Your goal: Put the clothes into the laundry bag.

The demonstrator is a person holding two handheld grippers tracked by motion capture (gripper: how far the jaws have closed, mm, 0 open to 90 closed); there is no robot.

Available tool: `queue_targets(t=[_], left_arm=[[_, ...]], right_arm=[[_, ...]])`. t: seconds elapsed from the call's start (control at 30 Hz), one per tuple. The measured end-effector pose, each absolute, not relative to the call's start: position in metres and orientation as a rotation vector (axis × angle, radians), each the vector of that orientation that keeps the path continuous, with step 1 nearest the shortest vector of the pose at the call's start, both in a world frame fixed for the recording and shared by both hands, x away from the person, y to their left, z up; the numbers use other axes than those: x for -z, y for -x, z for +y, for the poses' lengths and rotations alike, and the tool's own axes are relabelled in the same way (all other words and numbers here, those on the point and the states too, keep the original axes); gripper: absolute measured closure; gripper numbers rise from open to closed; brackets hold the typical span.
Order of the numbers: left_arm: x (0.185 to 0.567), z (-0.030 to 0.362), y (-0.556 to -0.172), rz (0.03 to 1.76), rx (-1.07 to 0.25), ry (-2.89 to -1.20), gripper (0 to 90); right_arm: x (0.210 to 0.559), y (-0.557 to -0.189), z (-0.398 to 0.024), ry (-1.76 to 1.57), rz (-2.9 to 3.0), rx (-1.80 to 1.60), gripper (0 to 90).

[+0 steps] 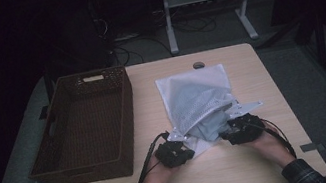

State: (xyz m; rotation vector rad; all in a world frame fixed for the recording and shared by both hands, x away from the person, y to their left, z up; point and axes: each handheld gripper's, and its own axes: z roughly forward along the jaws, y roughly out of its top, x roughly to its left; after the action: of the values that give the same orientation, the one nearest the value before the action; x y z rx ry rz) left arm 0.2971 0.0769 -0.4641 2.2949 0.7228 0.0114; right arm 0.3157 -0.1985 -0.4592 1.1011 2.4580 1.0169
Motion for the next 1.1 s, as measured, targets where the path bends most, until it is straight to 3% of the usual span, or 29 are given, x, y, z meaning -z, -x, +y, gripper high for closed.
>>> queue_targets(t=[0.1, 0.23, 0.33, 0.77, 1.1], left_arm=[[0.464, 0.076, -0.297, 0.723, -0.010, -2.293, 88.7], [0.464, 0.076, -0.297, 0.725, -0.008, -2.293, 88.7], [0.464, 0.076, -0.297, 0.724, -0.009, -2.293, 88.7], [0.464, 0.076, -0.297, 0.728, -0.008, -2.289, 88.7], [0.464, 0.076, -0.297, 0.729, -0.007, -2.289, 88.7]], right_arm=[[0.461, -0.318, -0.196, -1.099, 2.455, -1.009, 51.4], [0.464, -0.322, -0.195, -1.081, 2.460, -1.000, 73.1], [0.461, -0.322, -0.195, -1.073, 2.462, -1.034, 79.4], [0.437, -0.321, -0.171, -0.995, 2.452, -1.215, 80.8], [0.438, -0.333, -0.144, -0.964, 2.465, -1.216, 80.7]])
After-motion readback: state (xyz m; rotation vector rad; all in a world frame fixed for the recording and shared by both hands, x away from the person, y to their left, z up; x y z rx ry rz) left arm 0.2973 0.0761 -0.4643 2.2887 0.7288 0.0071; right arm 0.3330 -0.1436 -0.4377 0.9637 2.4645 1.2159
